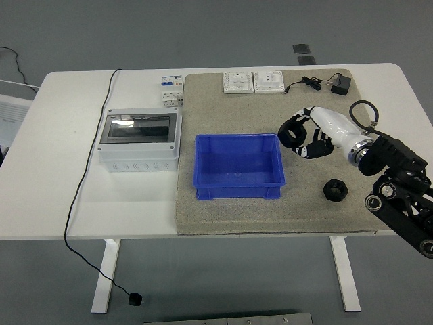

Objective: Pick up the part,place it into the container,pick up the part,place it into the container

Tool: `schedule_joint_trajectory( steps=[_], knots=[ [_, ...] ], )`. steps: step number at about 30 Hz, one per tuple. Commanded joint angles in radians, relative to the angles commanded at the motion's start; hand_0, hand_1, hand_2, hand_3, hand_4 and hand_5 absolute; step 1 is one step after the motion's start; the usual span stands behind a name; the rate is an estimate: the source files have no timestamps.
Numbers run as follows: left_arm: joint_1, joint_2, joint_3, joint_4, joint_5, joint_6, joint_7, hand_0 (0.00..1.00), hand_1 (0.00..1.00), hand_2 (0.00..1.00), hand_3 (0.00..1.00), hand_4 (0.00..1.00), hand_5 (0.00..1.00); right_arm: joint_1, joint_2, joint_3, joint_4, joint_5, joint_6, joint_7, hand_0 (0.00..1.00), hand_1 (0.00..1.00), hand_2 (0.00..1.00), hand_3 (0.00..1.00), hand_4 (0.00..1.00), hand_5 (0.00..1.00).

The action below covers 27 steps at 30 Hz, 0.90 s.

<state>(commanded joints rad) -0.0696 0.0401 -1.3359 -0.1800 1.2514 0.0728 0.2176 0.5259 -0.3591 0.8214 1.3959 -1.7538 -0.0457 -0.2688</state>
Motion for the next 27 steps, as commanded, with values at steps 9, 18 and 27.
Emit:
schedule_joint_trajectory(
  steps=[9, 18, 27],
  knots=[
    [0.000, -0.001, -0.002, 0.000, 0.003, 0.001, 0.000, 0.737, 0.648, 0.745, 0.593, 0.588, 0.435, 0.075, 0.058, -0.127, 0.004, -0.093, 0.023, 0.000, 0.243, 0.253, 0.600, 0.529, 0.654, 0.056],
    [0.001, -0.001, -0.003, 0.000, 0.003, 0.002, 0.001, 0.736, 0.648, 0.743, 0.591, 0.588, 0.436, 0.083, 0.076, -0.166, -0.021, -0.201, 0.044, -0.030, 0.279, 0.282, 0.698, 0.658, 0.702, 0.077],
    [-0.001, -0.001, -0.007, 0.000, 0.008, 0.001, 0.002, 0.736, 0.647, 0.743, 0.591, 0.586, 0.434, 0.087, 0.079, -0.183, -0.019, -0.204, 0.048, -0.037, 0.272, 0.275, 0.707, 0.659, 0.711, 0.080]
  ],
)
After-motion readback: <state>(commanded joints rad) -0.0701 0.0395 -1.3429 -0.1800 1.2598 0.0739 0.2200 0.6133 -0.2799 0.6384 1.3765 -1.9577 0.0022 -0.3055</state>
